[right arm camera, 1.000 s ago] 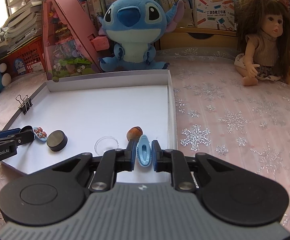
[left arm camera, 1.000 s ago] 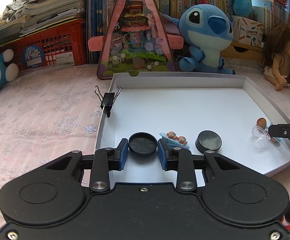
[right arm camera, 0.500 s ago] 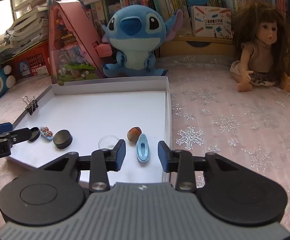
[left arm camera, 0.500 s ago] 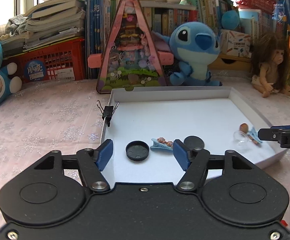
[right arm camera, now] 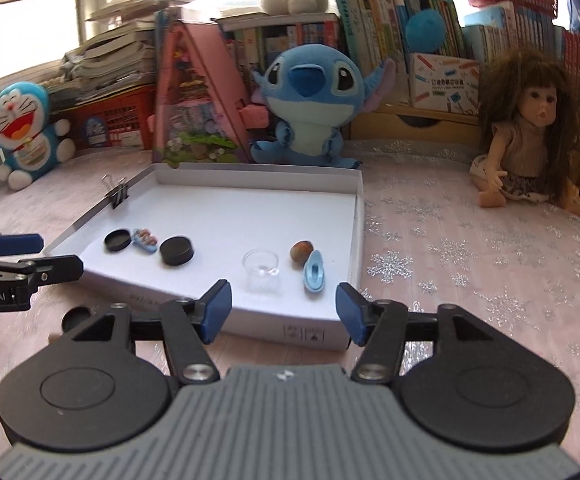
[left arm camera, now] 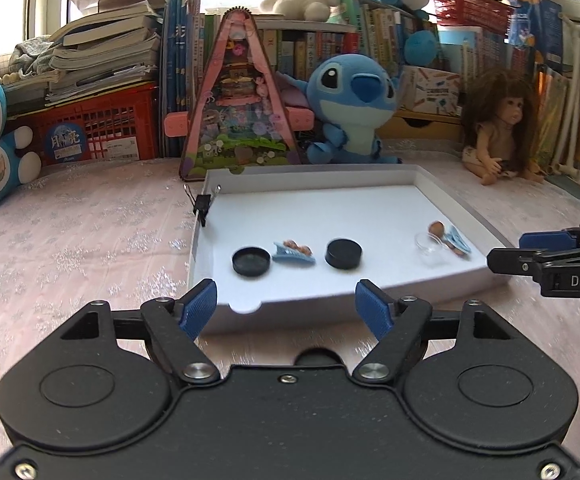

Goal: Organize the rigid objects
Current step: 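Move both grippers back toward the remaining objects on the table, then grasp the black binder clip with the left gripper while the right gripper grasps a black lid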

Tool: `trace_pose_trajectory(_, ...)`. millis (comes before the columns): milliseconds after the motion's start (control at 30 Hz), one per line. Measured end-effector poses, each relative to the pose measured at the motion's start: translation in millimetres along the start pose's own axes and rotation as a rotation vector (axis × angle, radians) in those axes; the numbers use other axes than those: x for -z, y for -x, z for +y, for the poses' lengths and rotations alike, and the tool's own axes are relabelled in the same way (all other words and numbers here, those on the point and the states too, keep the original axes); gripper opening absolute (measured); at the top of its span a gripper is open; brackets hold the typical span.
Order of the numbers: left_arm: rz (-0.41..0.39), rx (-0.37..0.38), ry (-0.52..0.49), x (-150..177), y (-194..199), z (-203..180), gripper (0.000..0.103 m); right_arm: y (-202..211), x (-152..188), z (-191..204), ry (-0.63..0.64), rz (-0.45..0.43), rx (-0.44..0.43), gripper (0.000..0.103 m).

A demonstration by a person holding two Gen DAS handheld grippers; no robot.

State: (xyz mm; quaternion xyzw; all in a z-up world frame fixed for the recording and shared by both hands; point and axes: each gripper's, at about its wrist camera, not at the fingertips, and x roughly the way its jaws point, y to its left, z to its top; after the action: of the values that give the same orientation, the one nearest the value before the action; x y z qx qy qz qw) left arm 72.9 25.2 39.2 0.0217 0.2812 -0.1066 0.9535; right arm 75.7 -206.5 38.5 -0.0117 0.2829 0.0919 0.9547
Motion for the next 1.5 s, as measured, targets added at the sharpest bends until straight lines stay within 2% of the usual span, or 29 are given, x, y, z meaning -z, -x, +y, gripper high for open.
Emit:
trace_pose_trajectory(500, 0.045, 0.072, 0.000, 34, 22, -8, 0.075, 16, 40, 19, 0.084, 0.039, -0.040, 0.078)
trace_pose_trajectory(1067, 0.038, 0.117, 0.028, 45, 45, -12, 0.074, 16, 53, 15, 0.051, 0.067, -0.038, 0.079)
trace_pose_trajectory(1233, 0.045, 0.154, 0.014, 48, 52, -19, 0.069, 14, 53, 14, 0.044, 0.069, -0.035, 0.079)
trace_pose_trajectory(1500, 0.078, 0.153, 0.009, 55, 42, -29, 0.058, 14, 54, 16, 0.044, 0.070, -0.036, 0.079)
